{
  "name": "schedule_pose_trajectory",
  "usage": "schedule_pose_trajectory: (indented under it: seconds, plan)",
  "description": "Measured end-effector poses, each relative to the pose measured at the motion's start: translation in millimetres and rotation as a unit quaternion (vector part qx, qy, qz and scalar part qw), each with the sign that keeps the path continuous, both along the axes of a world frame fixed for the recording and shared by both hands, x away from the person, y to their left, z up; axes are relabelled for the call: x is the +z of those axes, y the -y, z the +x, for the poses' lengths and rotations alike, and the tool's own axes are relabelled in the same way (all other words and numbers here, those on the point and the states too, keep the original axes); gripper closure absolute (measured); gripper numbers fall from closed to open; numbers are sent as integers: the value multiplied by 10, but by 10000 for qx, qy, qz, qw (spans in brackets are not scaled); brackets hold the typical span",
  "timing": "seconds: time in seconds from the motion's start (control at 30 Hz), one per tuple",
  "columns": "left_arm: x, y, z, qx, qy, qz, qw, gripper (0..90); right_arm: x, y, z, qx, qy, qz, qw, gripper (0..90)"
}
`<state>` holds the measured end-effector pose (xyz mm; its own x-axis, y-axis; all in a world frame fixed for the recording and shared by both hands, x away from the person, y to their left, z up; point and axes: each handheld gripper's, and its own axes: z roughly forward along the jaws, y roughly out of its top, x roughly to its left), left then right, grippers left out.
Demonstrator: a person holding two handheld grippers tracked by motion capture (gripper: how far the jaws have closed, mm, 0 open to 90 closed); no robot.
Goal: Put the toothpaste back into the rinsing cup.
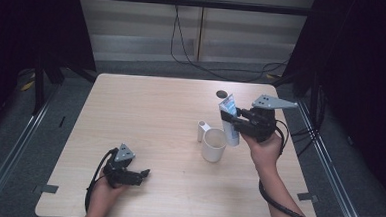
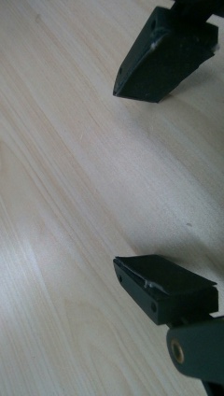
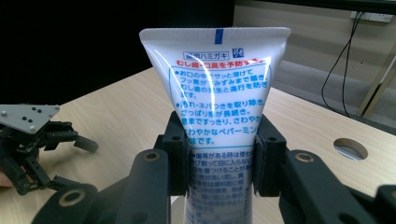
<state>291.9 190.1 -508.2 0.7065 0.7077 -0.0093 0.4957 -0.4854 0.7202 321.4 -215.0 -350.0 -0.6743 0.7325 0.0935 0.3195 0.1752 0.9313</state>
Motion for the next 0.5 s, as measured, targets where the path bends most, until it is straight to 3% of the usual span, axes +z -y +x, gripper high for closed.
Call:
schedule_pose_trajectory:
  seconds: [0.5]
  plan:
    - [0, 0, 0, 1, 1, -1, 10000, 150, -13, -97, 81, 9, 23, 64, 10000, 643]
